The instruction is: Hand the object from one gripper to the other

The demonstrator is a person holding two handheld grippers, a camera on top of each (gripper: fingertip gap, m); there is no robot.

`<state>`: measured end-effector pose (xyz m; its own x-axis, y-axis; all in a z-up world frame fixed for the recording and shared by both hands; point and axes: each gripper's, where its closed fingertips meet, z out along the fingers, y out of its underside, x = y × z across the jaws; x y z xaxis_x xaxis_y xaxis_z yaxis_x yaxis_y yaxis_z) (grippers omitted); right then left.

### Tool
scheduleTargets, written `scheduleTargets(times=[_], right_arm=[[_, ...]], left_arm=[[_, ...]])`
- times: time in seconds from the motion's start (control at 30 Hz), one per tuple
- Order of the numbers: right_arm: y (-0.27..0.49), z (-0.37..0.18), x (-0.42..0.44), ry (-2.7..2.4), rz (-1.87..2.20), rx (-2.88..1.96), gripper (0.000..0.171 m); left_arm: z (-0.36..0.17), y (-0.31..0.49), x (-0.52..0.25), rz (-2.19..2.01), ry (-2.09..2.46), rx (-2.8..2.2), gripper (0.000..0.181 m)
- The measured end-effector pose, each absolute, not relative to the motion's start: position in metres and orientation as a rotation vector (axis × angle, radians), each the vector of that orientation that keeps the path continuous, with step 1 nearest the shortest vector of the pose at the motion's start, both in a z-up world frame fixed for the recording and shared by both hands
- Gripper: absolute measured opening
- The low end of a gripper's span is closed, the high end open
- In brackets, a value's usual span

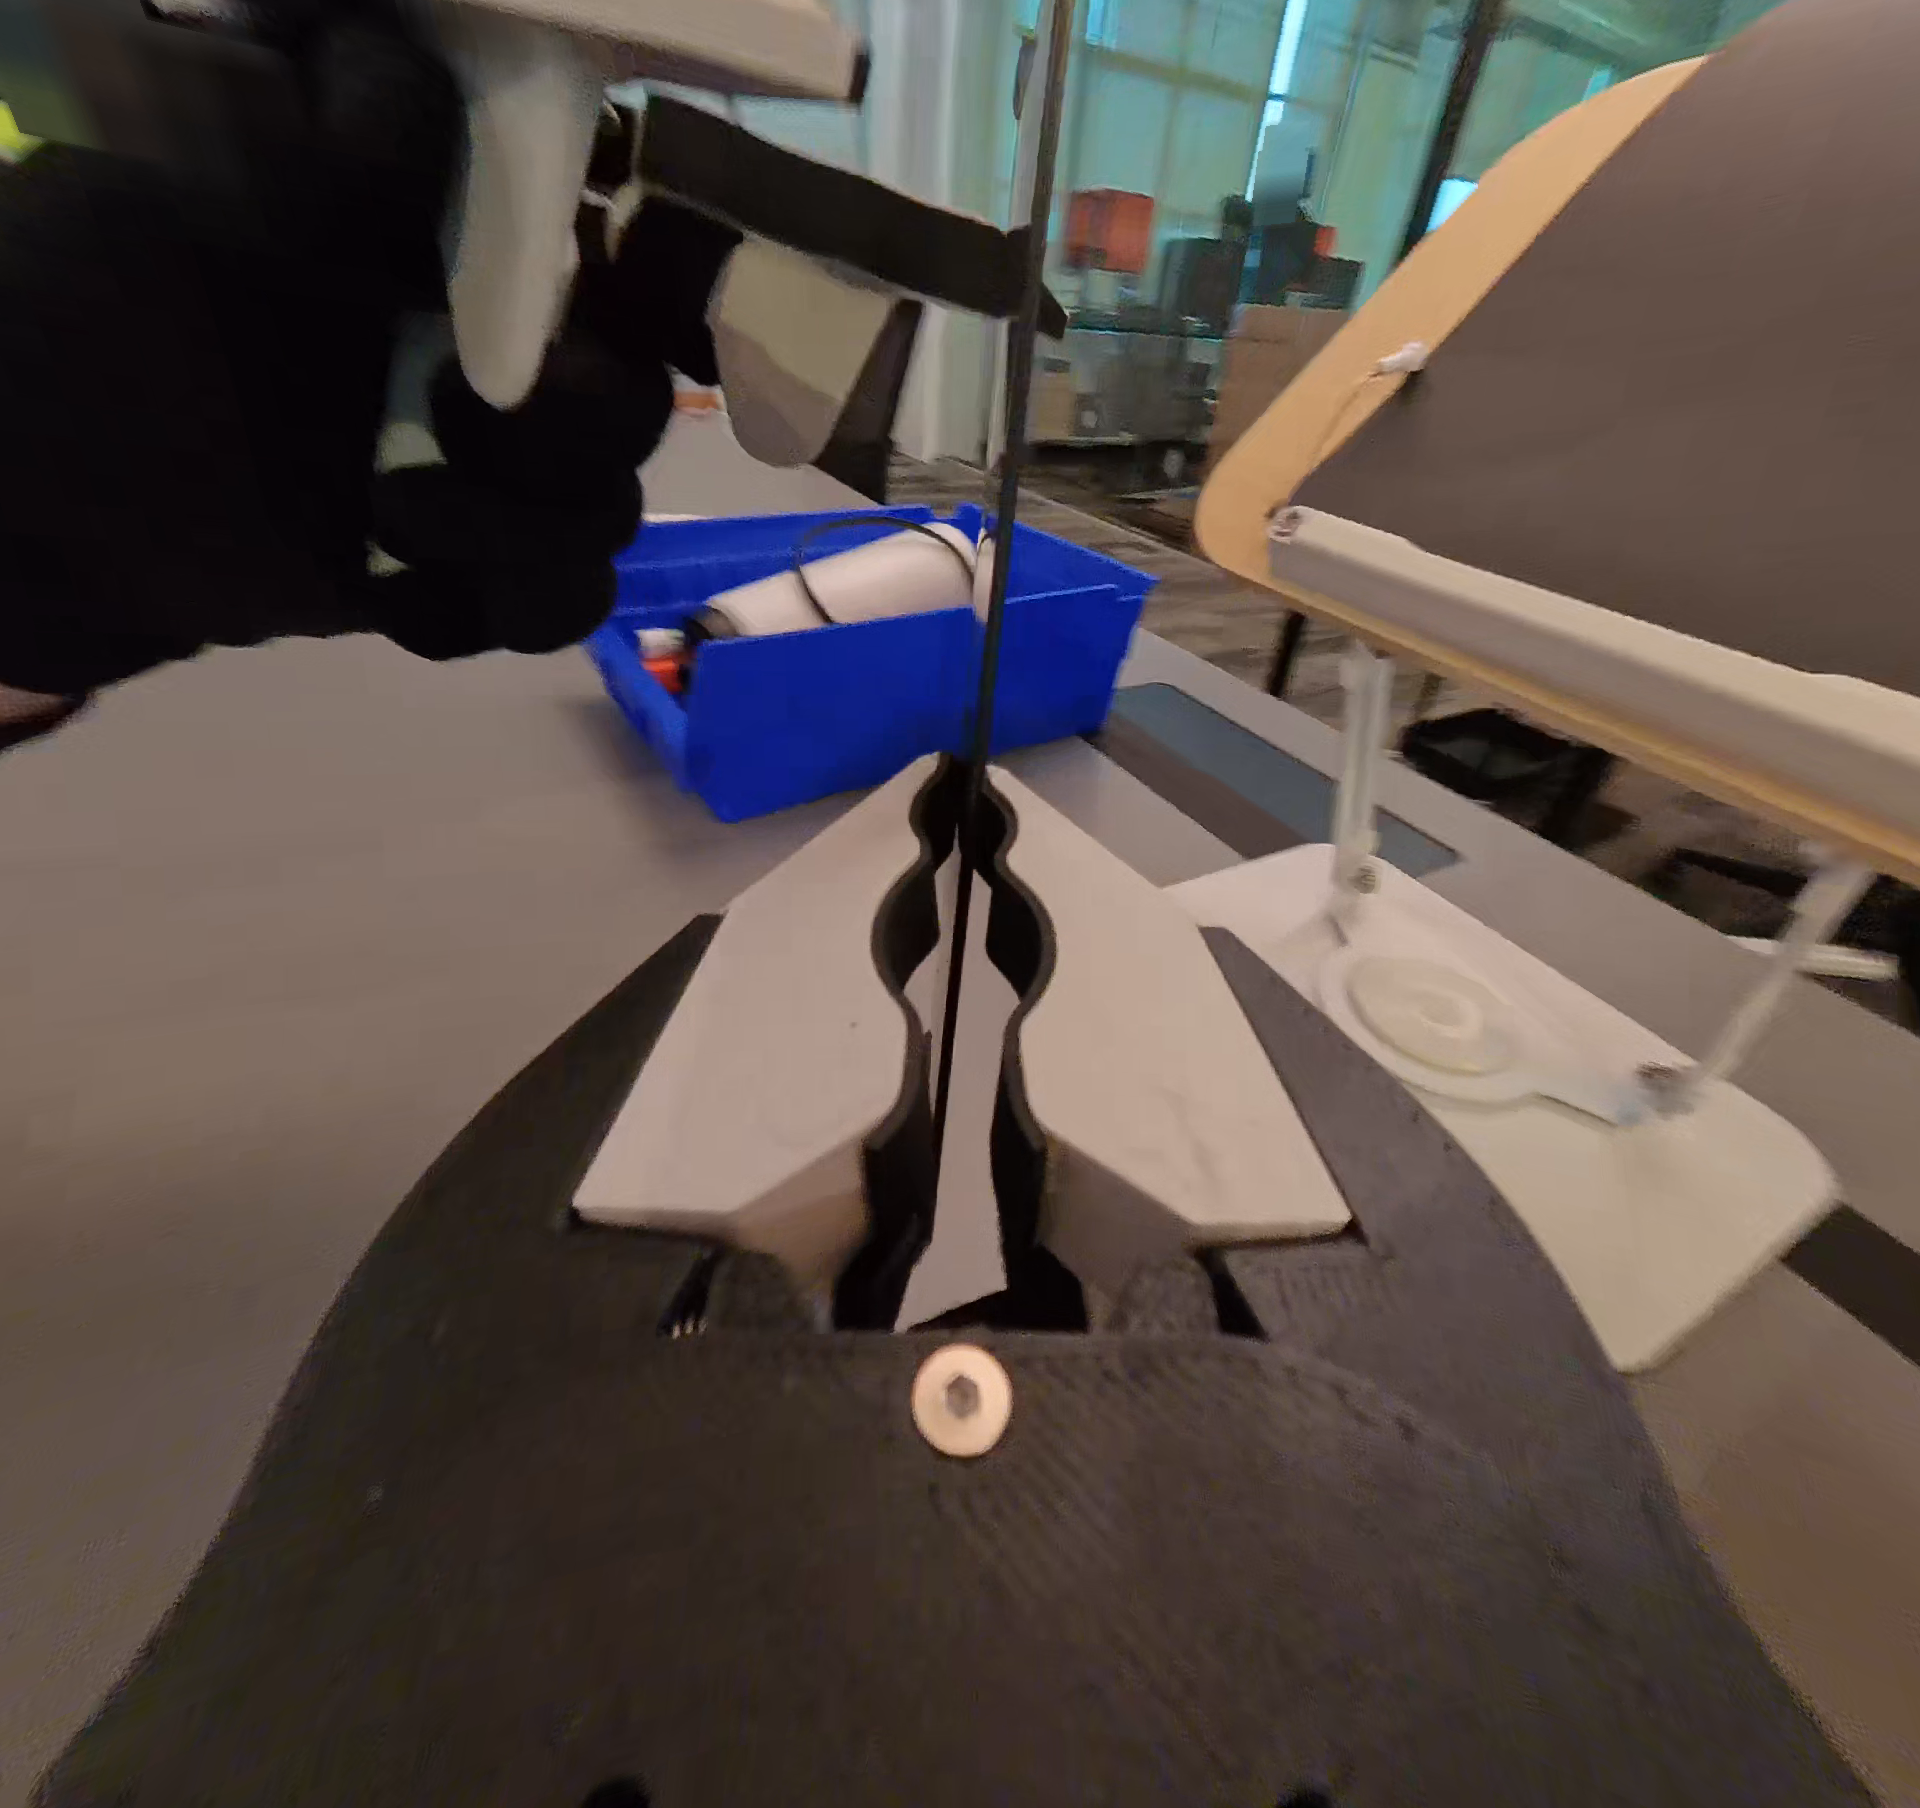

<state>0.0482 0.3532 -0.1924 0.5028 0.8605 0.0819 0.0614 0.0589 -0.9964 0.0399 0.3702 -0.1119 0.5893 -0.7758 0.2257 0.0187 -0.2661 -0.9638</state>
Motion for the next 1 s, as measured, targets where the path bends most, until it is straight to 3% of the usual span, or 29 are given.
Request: scheduleTargets(times=[0.33,0.47,0.63,0.73,0.9,1.0], right_arm=[[0.333,-0.164,0.065,-0.837,1.257,-1.246,0.0],[0.326,-0.165,0.063,-0.867,1.333,-1.232,0.0],[0.319,-0.166,0.058,-0.893,1.381,-1.219,0.0],[0.318,-0.165,0.057,-0.89,1.407,-1.215,0.0],[0.324,-0.164,0.058,-0.851,1.386,-1.225,0.026],[0.323,-0.169,0.058,-0.887,1.382,-1.242,0.03]], left_arm=[[-0.141,0.341,0.048,-1.156,0.813,-1.64,0.065],[-0.153,0.331,0.058,-1.257,0.86,-1.613,0.045],[-0.152,0.328,0.062,-1.326,0.85,-1.568,0.007],[-0.151,0.326,0.061,-1.346,0.853,-1.551,0.004],[-0.149,0.328,0.058,-1.322,0.823,-1.556,0.0],[-0.138,0.331,0.051,-1.374,0.768,-1.522,0.0]])
